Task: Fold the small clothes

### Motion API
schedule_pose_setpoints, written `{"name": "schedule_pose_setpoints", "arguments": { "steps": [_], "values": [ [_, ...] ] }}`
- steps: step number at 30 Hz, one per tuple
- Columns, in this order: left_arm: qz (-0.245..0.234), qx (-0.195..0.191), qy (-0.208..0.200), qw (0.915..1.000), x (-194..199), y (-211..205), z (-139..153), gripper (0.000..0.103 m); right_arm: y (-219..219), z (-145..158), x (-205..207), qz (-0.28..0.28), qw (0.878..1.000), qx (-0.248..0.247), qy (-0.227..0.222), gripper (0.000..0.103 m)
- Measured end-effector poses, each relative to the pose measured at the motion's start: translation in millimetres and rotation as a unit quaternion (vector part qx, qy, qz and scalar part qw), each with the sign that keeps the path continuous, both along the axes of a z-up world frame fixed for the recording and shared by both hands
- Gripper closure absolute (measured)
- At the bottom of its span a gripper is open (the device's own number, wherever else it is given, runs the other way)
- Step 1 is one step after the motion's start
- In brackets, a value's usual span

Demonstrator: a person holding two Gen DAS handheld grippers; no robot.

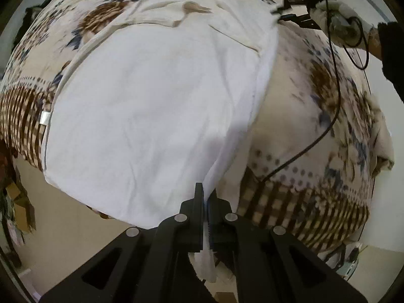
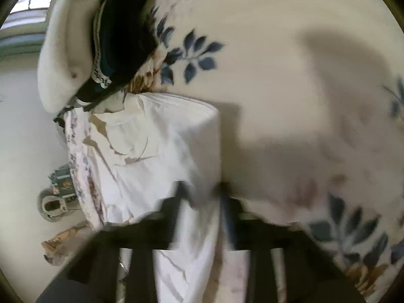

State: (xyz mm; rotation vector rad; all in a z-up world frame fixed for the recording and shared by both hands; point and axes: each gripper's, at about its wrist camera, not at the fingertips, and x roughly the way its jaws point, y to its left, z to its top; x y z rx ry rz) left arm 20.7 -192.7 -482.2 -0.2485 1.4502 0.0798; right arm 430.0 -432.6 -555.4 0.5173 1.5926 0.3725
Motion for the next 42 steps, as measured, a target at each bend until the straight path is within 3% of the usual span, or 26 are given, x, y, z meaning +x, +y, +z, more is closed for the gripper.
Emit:
{"name": "schedule_pose_setpoints", "arguments": {
  "steps": [2,7,11,14,21,26,28,31,33,34,35,37,39,42],
  "values": [
    [0.017,-0.015,-0.002,0.9997,-1,17,3,0.103,16,15,1,0.015,0.999,-0.021,-0.019,0.099],
    [0.081,-0.099,-0.005,0.9918,1,77,11,0.103,66,70,2,0.056,0.995,-0.058,-0.058,0.099],
    [0.103,-0.094,-0.023,0.99,6,132,24,0.103,146,111,13,0.103,0.987,-0.091,-0.083,0.099],
    [0.125,-0.084,-0.032,0.9882,6,176,26,0.103,208,124,22,0.136,0.978,-0.124,-0.1,0.1],
    [0.155,-0.083,-0.021,0.9842,11,276,-7,0.103,345,94,32,0.196,0.953,-0.2,-0.119,0.1],
    [0.158,-0.108,-0.002,0.9815,7,310,-42,0.103,396,57,30,0.214,0.939,-0.244,-0.112,0.1],
    [0.158,-0.12,0.007,0.9801,6,318,-53,0.102,405,45,30,0.214,0.937,-0.253,-0.106,0.1],
    [0.166,-0.14,0.031,0.9755,3,332,-73,0.098,401,28,34,0.187,0.951,-0.237,-0.071,0.096],
    [0.176,-0.159,0.04,0.9706,-4,341,-79,0.094,386,28,32,0.158,0.966,-0.201,-0.04,0.076],
    [0.179,-0.161,0.044,0.9696,-7,344,-79,0.085,375,34,26,0.139,0.973,-0.18,-0.032,0.058],
    [0.182,-0.162,0.045,0.9689,-13,349,-78,0.081,365,41,19,0.129,0.977,-0.169,-0.031,0.048],
    [0.182,-0.169,0.04,0.9679,-19,354,-75,0.065,342,61,-12,0.126,0.979,-0.157,-0.034,0.047],
    [0.184,-0.173,0.038,0.9668,-23,359,-73,0.055,320,76,-54,0.131,0.979,-0.153,-0.034,0.044],
    [0.17,-0.177,0.051,0.968,-24,358,-79,0.055,285,76,-150,0.145,0.976,-0.163,0.006,0.043]
  ]
}}
